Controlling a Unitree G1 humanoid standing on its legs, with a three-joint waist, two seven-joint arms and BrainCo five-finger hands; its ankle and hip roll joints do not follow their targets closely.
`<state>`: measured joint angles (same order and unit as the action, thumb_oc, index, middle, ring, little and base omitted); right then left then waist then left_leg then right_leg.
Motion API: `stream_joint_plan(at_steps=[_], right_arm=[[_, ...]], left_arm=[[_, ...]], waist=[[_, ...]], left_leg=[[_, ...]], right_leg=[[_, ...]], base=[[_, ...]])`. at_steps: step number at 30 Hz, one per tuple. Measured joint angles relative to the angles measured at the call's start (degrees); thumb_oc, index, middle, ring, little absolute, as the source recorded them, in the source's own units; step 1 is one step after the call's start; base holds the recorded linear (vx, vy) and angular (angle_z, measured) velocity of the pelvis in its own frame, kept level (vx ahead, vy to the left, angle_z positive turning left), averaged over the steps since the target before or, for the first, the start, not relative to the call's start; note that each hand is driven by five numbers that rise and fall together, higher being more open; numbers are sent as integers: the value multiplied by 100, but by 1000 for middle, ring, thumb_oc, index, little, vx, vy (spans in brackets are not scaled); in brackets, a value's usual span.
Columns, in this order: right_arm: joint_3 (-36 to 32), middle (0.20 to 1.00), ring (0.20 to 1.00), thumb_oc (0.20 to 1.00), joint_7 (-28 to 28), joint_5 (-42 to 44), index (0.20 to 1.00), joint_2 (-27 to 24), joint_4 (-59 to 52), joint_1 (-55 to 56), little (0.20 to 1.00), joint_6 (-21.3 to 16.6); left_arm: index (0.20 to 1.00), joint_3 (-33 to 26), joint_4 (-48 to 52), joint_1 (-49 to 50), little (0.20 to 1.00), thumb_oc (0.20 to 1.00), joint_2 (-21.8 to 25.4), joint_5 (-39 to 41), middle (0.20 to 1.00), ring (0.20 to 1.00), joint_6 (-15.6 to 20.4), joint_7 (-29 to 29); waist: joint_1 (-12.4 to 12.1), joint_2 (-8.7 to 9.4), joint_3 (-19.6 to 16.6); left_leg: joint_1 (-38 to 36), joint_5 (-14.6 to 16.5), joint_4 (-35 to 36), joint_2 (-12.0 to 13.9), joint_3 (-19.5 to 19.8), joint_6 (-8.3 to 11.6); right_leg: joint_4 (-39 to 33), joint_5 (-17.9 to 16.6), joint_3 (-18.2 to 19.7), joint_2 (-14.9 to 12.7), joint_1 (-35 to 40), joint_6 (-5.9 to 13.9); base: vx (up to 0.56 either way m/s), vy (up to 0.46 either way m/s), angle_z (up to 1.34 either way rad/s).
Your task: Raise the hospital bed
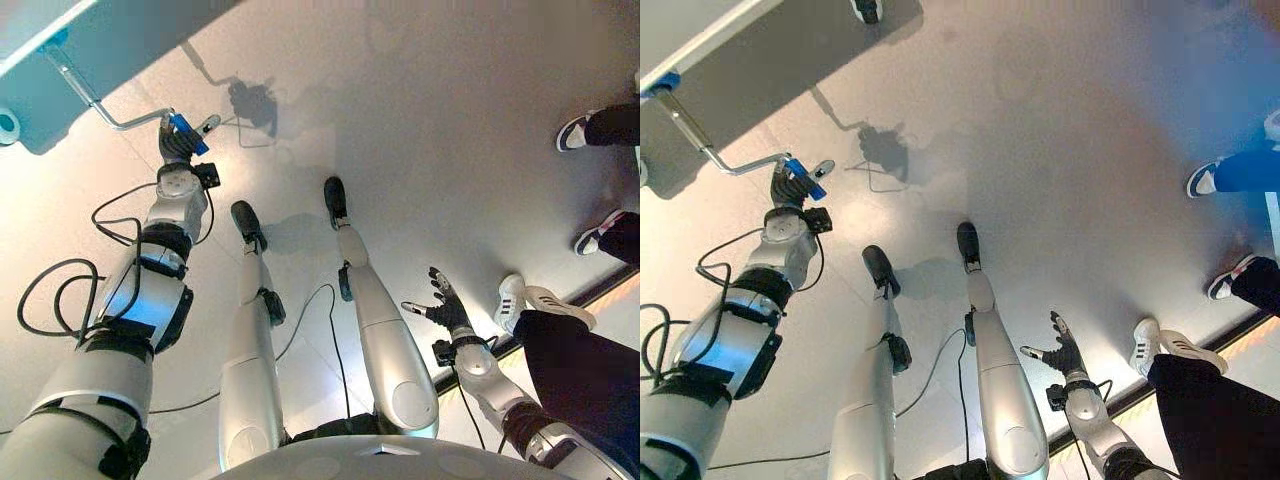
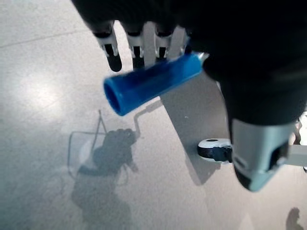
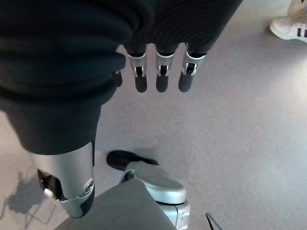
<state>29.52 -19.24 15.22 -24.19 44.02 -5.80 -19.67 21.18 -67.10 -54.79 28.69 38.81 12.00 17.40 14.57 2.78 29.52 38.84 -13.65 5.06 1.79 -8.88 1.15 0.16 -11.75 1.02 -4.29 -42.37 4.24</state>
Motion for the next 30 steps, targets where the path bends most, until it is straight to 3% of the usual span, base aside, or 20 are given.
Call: stream_joint_plan(at_steps=[7, 15, 20, 30], right_arm=[[-33, 1000, 1000, 1000, 96, -5, 1000, 115, 515, -5, 1000, 146], [-198, 1000, 1000, 1000, 155, -73, 1000, 572, 1349, -315, 1000, 377], [-323, 1000, 1000, 1000, 260, -245, 1000, 660, 1943, -381, 1000, 517], [-646, 1000, 1000, 1000, 450, -335, 1000, 737, 2257, -163, 1000, 647]], left_arm=[[1000, -37, 369, 975, 1000, 1000, -213, -748, 1000, 1000, 116, -127], [1000, -150, 529, 2737, 1000, 1000, -1316, -1008, 1000, 1000, 203, -371], [1000, -54, 153, 3625, 1000, 1000, -1597, -1412, 1000, 1000, 119, -531], [1000, 125, 36, 4320, 1000, 1000, -1634, -3050, 1000, 1000, 122, -438]], waist=[[-162, 2, 1], [-549, -5, 6], [-869, -20, -27], [-929, -390, -1168]], left_leg=[[-632, 83, 2, 18, 68, 37], [-1480, 168, 4, -3, 213, 43], [-2163, 283, 7, 12, 273, 30], [-2542, 395, 37, 35, 287, 37]], right_leg=[[-110, 36, -39, 10, 688, 11], [-218, 137, -166, -2, 1659, -17], [-225, 253, -180, -22, 2367, -20], [-199, 381, -195, -25, 2746, -29]], base=[[-18, 8, 2], [19, 27, 8], [98, 32, 7], [87, 11, 0]])
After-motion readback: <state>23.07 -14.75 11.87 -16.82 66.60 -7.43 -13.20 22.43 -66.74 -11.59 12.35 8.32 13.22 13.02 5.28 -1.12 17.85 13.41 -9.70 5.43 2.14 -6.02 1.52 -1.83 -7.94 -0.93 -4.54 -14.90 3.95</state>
